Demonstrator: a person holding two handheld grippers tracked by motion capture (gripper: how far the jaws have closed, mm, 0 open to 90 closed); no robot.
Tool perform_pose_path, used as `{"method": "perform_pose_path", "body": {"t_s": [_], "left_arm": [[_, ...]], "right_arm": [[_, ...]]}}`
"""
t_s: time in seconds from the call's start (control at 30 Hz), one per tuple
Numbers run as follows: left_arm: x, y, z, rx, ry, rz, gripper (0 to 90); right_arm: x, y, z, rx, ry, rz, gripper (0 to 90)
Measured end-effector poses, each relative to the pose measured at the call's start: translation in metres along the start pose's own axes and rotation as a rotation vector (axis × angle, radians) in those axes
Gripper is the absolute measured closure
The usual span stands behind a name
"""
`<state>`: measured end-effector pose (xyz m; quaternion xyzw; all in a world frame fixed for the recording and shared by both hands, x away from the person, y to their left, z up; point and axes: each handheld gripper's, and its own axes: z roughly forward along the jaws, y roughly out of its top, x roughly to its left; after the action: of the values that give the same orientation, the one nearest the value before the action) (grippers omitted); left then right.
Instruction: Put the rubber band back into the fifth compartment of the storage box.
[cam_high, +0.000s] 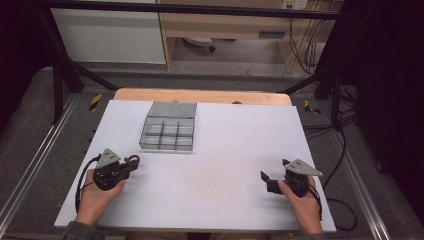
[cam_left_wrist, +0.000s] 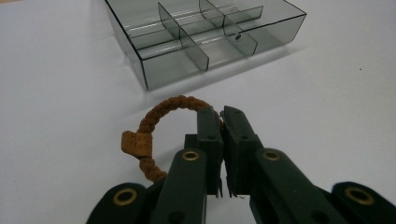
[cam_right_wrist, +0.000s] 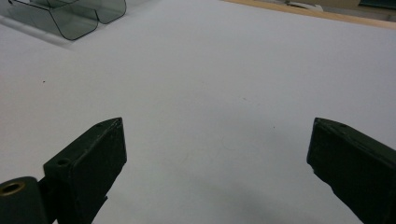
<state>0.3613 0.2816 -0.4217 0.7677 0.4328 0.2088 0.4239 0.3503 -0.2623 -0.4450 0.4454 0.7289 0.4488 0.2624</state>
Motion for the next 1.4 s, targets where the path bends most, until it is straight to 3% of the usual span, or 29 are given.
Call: {"method": "perform_pose_path", "body": {"t_s": [0.87,1.13,1.4], "left_arm": [[-0.006,0.01,-0.008,-0.072,-0.037,-0.012,85.7],[-0.011,0.025,-0.007,-0.08,-0.036,0.009,85.7],[-0.012,0.034,-0.002,-0.075,-0.05,-0.006,85.8]], "right_arm": [[0.001,0.0,0.001,-0.001,0.006,-0.005,5.2],[0.001,0.0,0.001,-0.003,0.014,0.001,5.2],[0.001,-0.001,0.002,-0.002,0.019,0.015,5.2]]}}
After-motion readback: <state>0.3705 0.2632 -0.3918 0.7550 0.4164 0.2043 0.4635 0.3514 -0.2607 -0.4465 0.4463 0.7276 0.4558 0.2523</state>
